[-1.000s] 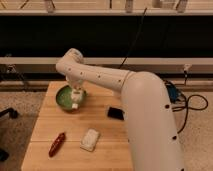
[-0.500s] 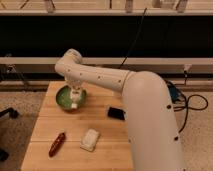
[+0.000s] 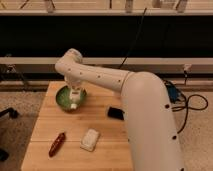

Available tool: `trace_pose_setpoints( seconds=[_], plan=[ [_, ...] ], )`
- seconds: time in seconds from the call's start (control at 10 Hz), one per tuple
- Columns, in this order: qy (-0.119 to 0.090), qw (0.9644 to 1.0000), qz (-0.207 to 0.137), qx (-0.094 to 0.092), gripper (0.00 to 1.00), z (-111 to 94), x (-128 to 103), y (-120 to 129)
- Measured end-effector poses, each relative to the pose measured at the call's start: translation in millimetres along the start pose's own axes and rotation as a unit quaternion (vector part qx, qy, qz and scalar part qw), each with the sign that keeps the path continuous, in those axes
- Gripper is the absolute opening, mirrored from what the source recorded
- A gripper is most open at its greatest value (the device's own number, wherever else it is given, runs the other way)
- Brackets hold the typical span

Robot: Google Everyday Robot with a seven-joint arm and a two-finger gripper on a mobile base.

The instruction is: Place the bottle in the ceramic bowl

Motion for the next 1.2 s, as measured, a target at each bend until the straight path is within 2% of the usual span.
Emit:
trace_pose_setpoints(
  seconds=[0.6,0.7,1.2],
  plan=[
    [-0.024,0.9996,-0.003,0.016,0.76,13,3,-7],
    [-0.027,0.9995,-0.004,0.015,0.80,17,5,-8],
    [-0.024,0.9996,-0.013,0.002,0.80,32,29,-13]
  ],
)
